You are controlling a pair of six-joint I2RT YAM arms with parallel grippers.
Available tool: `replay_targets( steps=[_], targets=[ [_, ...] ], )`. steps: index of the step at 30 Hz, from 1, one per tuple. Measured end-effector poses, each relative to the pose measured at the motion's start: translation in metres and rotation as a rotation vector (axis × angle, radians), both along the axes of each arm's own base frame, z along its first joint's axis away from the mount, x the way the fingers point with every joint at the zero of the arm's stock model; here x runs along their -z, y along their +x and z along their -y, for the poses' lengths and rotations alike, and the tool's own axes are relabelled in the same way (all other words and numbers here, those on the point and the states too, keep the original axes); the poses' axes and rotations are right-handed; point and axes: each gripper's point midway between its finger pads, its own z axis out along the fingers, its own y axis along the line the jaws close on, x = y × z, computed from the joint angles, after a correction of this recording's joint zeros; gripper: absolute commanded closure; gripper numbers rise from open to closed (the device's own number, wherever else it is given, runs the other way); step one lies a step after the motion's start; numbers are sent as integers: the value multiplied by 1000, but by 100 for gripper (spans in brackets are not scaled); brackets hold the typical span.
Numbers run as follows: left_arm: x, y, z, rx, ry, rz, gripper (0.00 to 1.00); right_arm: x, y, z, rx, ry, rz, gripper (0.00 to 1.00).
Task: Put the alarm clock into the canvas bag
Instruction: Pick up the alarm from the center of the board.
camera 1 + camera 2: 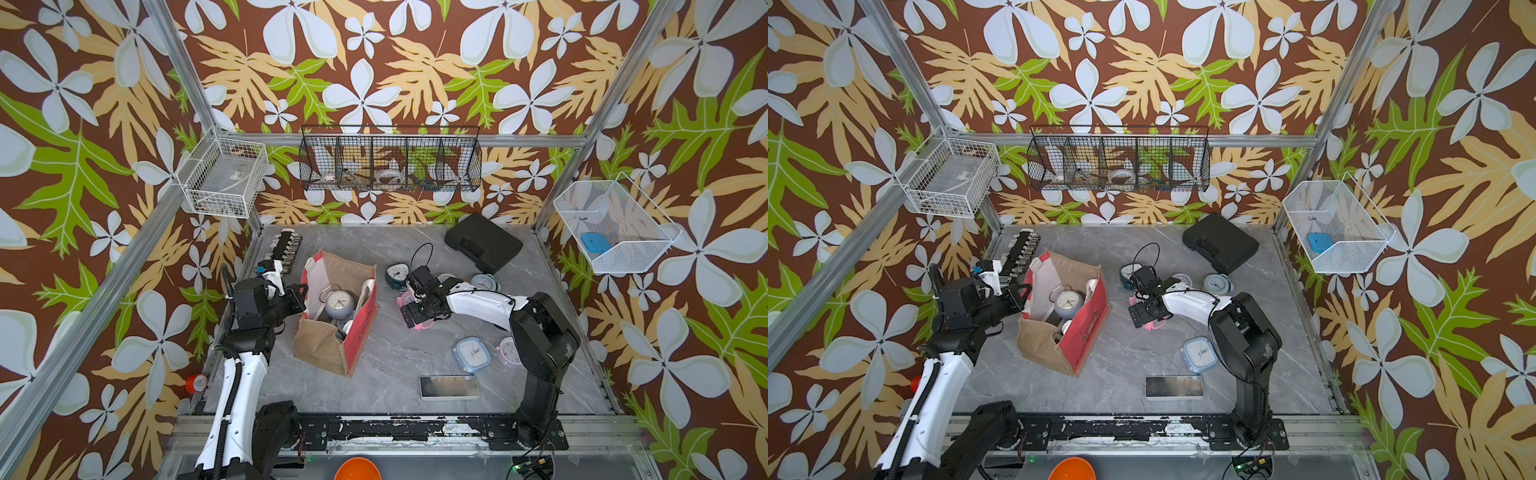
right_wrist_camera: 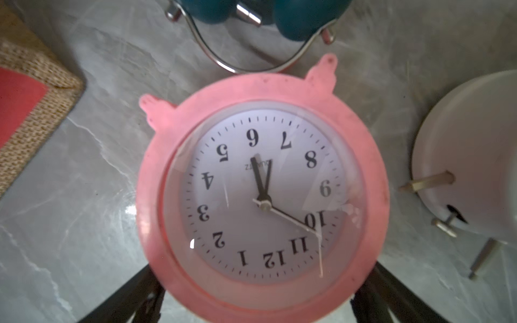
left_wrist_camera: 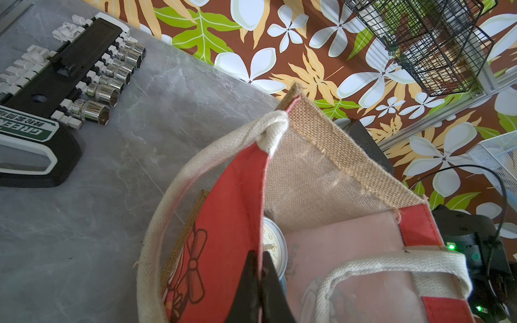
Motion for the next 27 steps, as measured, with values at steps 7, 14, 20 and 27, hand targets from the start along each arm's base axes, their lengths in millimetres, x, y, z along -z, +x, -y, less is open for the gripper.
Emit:
replay_targets(
  steps=[7, 14, 20, 27],
  targets=[
    [1, 0, 0, 0, 0, -2, 100, 16, 0, 2, 3, -25, -24, 1],
    [1, 0, 0, 0, 0, -3, 100, 21, 7, -3, 26, -7, -26, 0],
    [1, 0, 0, 0, 0, -3, 100, 18, 12, -6, 31, 6, -3, 11],
    [1, 1, 0, -1, 0, -4, 100, -6, 3, 2, 46, 9, -6, 20]
  ],
)
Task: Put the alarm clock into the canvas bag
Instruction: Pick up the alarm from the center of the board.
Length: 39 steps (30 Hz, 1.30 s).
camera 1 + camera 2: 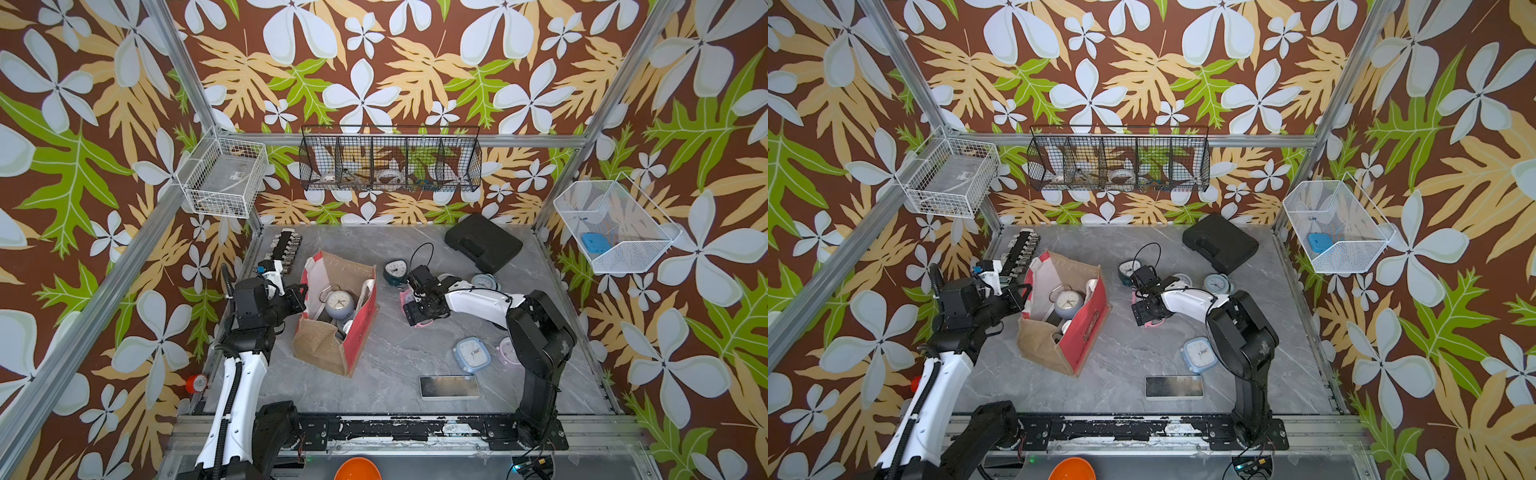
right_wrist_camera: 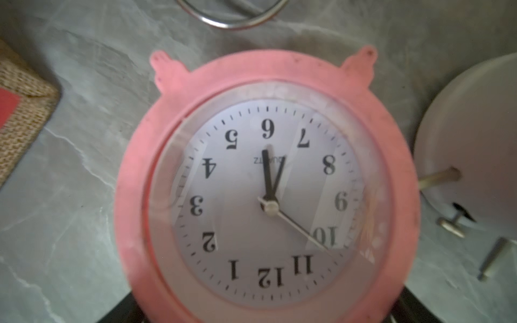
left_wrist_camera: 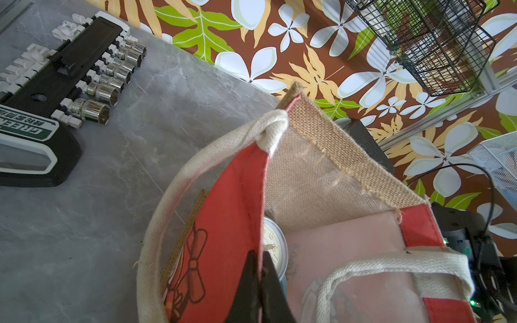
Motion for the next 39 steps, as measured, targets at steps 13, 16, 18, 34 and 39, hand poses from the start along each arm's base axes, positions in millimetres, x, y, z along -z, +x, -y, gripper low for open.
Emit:
replay_targets(
  steps=[13, 16, 18, 34, 39],
  targets=[
    [0, 0, 0, -1, 1, 1, 100, -33, -7, 5, 10, 44, 49, 26],
    [0, 0, 0, -1, 1, 1, 100, -30, -8, 5, 10, 44, 40, 15],
    [0, 0, 0, -1, 1, 1, 100, -28, -9, 5, 11, 41, 35, 7],
    [-1, 0, 0, -1, 1, 2, 100, -22, 4, -13, 121, 75, 24, 0],
    [-1, 0, 0, -1, 1, 2, 100, -32, 21, -20, 172, 82, 68, 0]
  ],
)
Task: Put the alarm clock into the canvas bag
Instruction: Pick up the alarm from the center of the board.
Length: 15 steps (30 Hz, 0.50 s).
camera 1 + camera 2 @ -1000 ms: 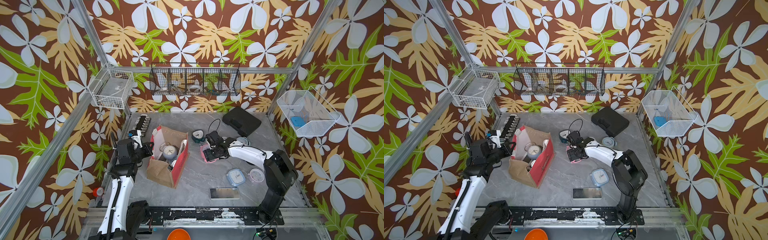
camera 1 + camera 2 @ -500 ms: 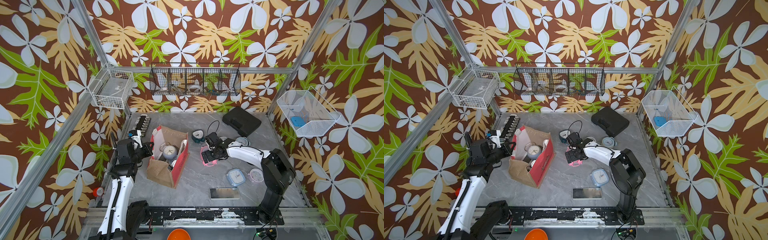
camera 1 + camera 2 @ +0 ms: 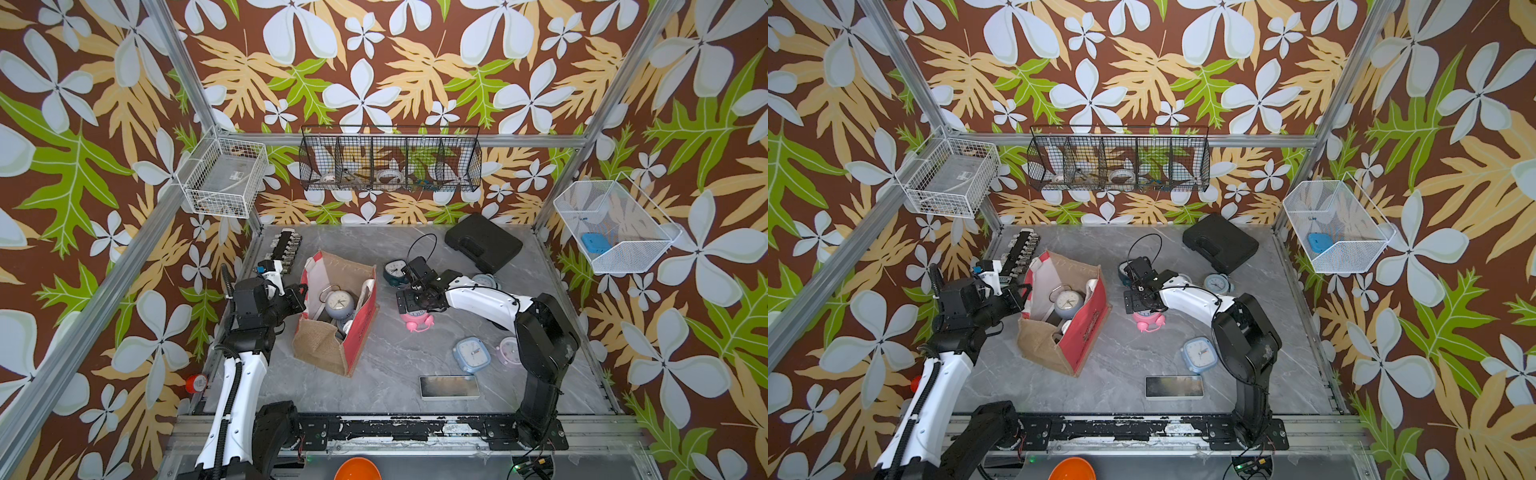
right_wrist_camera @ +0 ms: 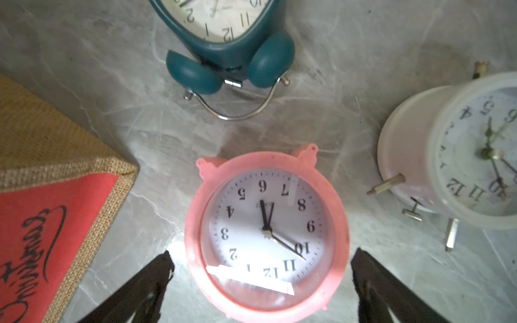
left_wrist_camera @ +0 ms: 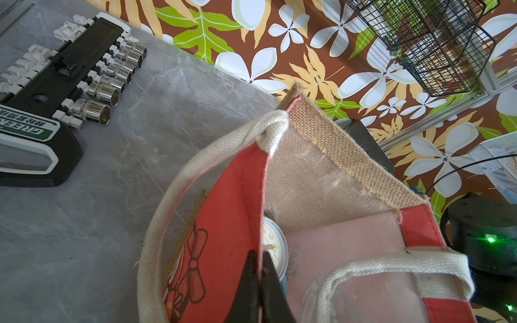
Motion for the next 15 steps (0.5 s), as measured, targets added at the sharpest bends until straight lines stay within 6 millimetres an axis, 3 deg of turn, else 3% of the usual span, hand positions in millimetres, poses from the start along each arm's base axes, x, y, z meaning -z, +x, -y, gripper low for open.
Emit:
replay_targets(
  steps=[6, 15],
  targets=[
    [0, 0, 0, 0, 0, 0, 100, 9, 19, -9, 6, -36, 1, 0],
    [0, 0, 0, 0, 0, 0, 100, 12, 33, -5, 6, -81, -5, 0]
  ],
)
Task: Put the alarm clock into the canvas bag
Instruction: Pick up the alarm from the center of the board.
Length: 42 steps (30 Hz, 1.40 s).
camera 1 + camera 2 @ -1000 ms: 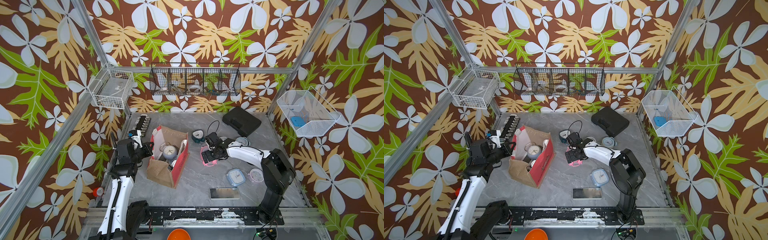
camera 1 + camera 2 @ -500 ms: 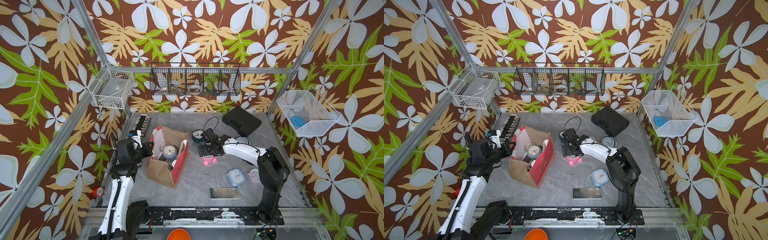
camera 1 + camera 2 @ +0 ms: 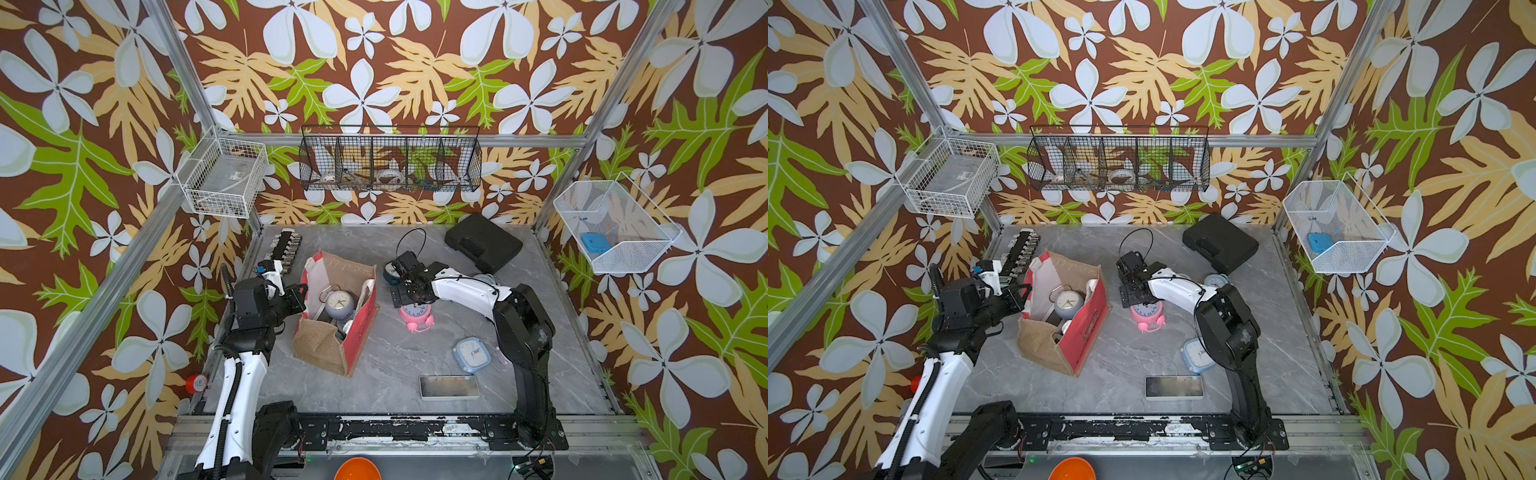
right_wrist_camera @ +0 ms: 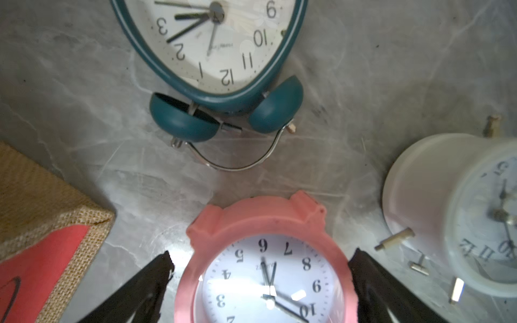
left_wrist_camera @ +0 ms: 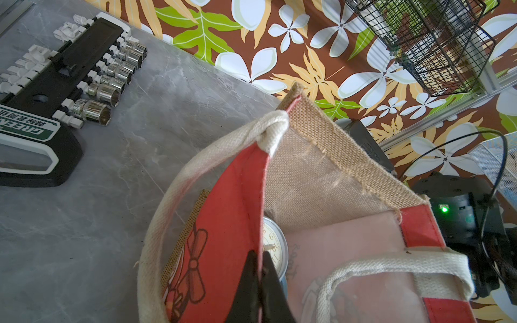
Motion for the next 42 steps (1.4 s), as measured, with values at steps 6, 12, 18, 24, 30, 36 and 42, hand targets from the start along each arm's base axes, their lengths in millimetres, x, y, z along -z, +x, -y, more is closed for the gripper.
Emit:
replay_targets(
  steps=[6, 12, 18, 24, 30, 36, 42],
  targets=[
    [0, 0, 0, -1, 0, 0, 100, 16, 10, -1, -19, -33, -30, 0],
    [0, 0, 0, -1, 0, 0, 100, 33, 11, -4, -46, -59, -78, 1],
    [0, 0, 0, -1, 1, 0, 100, 35, 13, -9, -59, -47, -88, 18],
    [0, 0, -1, -4, 2, 0, 100, 33, 12, -10, -58, -41, -89, 29],
    [0, 0, -1, -4, 2, 0, 100, 25, 5, -8, -56, -29, -101, 33],
    [0, 0, -1, -4, 2, 0, 100, 5, 3, -6, -52, -10, -72, 36],
    [0, 0, -1, -4, 2, -1, 100, -34, 1, -4, -49, 10, -7, 37]
  ],
)
